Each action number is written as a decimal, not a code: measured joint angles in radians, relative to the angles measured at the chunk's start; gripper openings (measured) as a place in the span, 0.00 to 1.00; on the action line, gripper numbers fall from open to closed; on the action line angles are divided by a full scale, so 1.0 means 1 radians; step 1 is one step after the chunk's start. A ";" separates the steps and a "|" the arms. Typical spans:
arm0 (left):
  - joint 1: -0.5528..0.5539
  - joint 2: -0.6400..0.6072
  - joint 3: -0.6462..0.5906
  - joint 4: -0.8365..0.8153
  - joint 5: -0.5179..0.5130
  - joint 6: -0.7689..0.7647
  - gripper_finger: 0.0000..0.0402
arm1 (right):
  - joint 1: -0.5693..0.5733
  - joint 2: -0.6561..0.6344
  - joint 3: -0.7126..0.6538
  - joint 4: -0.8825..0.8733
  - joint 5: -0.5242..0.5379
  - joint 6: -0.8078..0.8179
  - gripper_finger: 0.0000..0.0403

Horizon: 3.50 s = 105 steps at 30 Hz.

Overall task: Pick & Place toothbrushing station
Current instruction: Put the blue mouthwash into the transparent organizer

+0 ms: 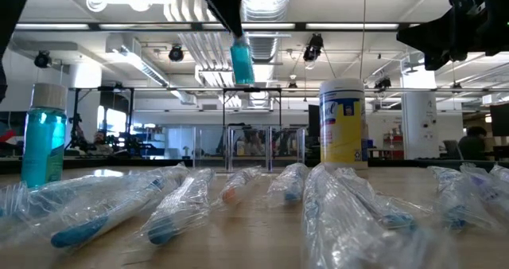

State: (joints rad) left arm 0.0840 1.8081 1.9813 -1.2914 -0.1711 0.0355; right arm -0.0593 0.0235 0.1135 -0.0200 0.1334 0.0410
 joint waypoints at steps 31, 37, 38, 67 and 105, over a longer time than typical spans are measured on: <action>0.021 0.254 -0.003 0.039 0.024 0.010 0.23 | 0.000 -0.001 0.000 0.000 0.000 0.001 0.08; 0.021 0.265 -0.055 0.100 0.028 -0.002 0.23 | 0.000 -0.001 -0.001 0.000 0.000 0.001 0.08; 0.022 0.265 -0.067 0.115 0.029 -0.006 0.23 | 0.000 -0.001 -0.001 0.000 0.000 0.001 0.08; 0.039 0.253 -0.186 0.219 0.027 -0.060 0.43 | 0.000 0.000 -0.002 0.000 0.000 0.003 0.08; -0.067 -0.104 0.111 -0.008 0.024 -0.096 0.45 | 0.000 -0.001 -0.003 -0.006 -0.001 0.004 0.08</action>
State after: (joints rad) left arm 0.0169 1.7039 2.0922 -1.2999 -0.1474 -0.0607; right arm -0.0597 0.0224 0.1108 -0.0261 0.1327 0.0448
